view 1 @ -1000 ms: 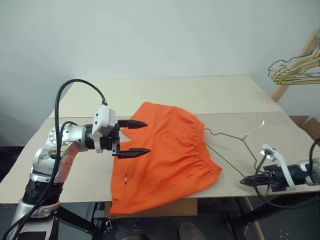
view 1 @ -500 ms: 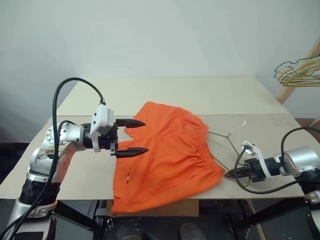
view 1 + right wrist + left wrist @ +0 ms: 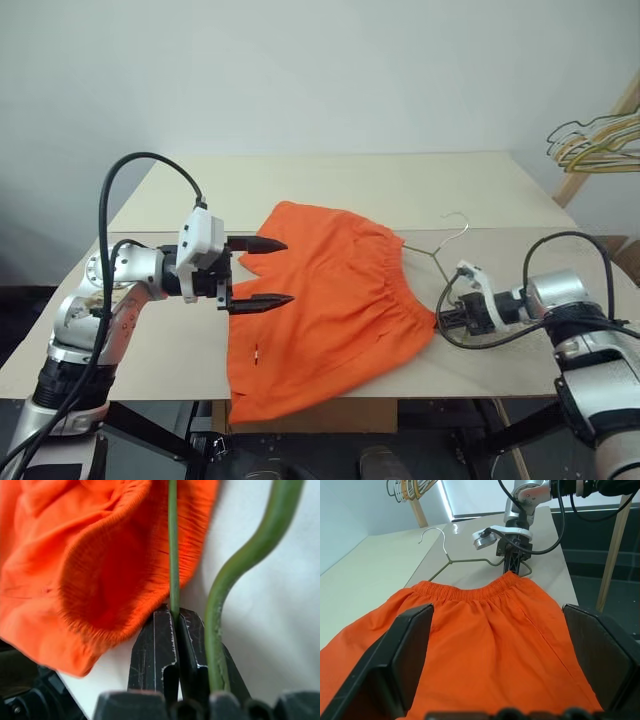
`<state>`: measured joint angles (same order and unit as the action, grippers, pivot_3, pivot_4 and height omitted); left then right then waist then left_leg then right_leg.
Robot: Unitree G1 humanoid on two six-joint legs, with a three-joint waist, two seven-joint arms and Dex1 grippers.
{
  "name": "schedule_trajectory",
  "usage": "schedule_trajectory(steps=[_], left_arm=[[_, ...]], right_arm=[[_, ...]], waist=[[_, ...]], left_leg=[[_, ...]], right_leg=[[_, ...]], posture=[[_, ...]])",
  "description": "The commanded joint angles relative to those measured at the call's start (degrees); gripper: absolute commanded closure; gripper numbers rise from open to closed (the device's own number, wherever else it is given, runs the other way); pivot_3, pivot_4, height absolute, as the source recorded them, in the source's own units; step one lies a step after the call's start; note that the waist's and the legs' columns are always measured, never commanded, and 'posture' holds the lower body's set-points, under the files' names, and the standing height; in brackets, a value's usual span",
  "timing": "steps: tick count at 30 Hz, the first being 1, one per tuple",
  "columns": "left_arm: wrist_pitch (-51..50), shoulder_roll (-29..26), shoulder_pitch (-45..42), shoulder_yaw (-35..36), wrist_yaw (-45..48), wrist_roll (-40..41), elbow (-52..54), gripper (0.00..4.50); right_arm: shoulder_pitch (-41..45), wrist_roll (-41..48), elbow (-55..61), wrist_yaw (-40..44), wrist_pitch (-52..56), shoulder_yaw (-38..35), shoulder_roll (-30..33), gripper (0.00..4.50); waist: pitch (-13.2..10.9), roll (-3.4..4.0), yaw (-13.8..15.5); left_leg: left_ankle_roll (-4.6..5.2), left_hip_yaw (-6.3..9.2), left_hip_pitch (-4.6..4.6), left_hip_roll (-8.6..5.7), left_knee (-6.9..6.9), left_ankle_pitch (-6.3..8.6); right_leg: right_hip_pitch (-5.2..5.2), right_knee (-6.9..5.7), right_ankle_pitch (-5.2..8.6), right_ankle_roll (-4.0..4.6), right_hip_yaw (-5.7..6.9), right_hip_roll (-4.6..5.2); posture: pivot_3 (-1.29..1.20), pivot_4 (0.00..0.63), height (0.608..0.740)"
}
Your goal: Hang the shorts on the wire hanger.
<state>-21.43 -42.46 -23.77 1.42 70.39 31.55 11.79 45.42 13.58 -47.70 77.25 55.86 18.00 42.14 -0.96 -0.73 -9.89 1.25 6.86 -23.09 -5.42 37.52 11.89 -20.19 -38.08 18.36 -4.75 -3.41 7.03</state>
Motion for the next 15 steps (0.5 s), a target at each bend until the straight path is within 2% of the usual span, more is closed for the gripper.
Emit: schedule_trajectory(steps=[1, 5, 10, 15], left_arm=[[1.1, -1.2, -0.9, 2.2, 0.0, 0.2, 0.8, 0.03], [1.4, -1.5, 0.1, 2.6, -0.4, 0.3, 1.4, 0.03], [1.5, -1.4, 1.1, 2.8, -0.5, 0.5, 2.2, 0.03], [1.6, -1.1, 0.8, 2.5, -0.4, 0.4, 2.1, 0.03]], right_arm=[[-2.6, -0.8, 7.1, 8.6, -2.0, 2.6, 5.8, 4.50], [-8.9, 3.6, 21.2, 14.8, 0.9, 3.6, 13.2, 4.50], [-17.0, 9.6, 38.8, 15.2, 5.4, 3.5, 20.4, 4.50], [-19.6, 12.5, 43.7, 12.4, 8.3, 1.9, 21.7, 4.50]], waist=[[0.0, 0.01, 0.4], [0.0, 0.03, 1.2], [0.0, 0.06, 1.4], [0.0, 0.05, 2.0]], left_leg=[[0.00, 0.00, -0.01, 0.00, 0.00, 0.00], [-0.01, 0.03, -0.13, -0.03, 0.01, 0.01], [-0.03, 0.03, -0.02, 0.07, 0.00, 0.02], [-0.04, 0.01, -0.03, 0.10, 0.01, 0.03]], right_leg=[[-0.01, 0.00, 0.00, 0.00, 0.00, 0.00], [-0.12, 0.03, 0.01, -0.01, 0.04, 0.04], [-0.04, 0.01, 0.01, -0.01, 0.04, -0.06], [-0.07, 0.03, 0.00, -0.01, 0.06, -0.05]], posture=[[-0.09, 0.000, 0.740], [-0.09, 0.000, 0.740], [-0.09, 0.000, 0.740], [-0.09, 0.000, 0.740]])
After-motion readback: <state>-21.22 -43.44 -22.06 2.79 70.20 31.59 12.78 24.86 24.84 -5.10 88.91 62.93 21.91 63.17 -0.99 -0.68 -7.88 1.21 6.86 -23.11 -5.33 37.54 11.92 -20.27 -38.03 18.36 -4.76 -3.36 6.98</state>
